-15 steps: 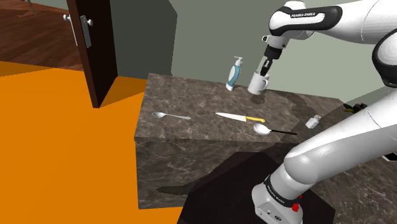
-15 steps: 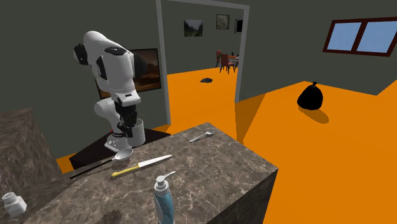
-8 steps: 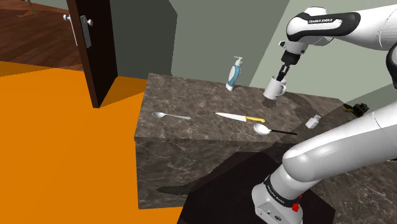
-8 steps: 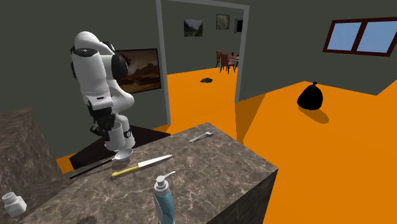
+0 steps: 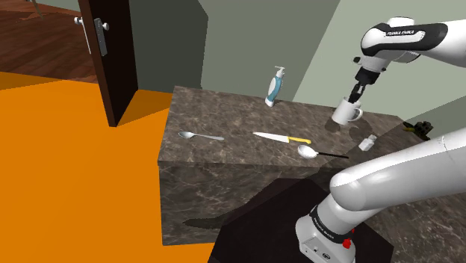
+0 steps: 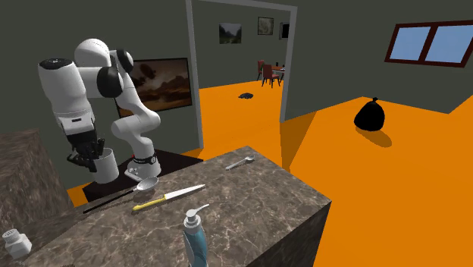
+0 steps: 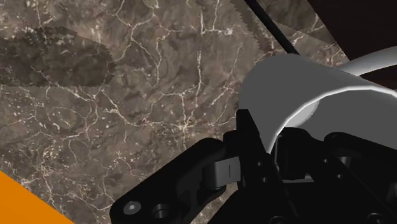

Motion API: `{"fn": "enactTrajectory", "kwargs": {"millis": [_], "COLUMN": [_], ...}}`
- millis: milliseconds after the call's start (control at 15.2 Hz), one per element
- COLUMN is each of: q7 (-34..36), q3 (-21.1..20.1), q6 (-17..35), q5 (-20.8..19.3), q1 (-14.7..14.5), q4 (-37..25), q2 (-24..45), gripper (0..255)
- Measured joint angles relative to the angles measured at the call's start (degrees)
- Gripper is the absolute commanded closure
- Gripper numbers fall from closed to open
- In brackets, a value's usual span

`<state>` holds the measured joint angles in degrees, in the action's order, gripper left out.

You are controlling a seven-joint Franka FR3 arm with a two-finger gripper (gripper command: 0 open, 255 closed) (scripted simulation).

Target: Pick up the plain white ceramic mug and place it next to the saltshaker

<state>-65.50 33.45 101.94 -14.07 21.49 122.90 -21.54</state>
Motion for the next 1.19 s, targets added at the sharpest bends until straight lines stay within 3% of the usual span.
{"fn": "enactTrajectory", "kwargs": {"millis": [726,1188], "q7": [-14.38,-15.36], "q3": [10.70,12.76], "q6": [0.34,5.60], "q5": [-2.76,-2.72], "q1": [4.22,4.28], "q4": [-3.58,0.13], "q2": [1.43,2.99], "gripper": [255,255]}}
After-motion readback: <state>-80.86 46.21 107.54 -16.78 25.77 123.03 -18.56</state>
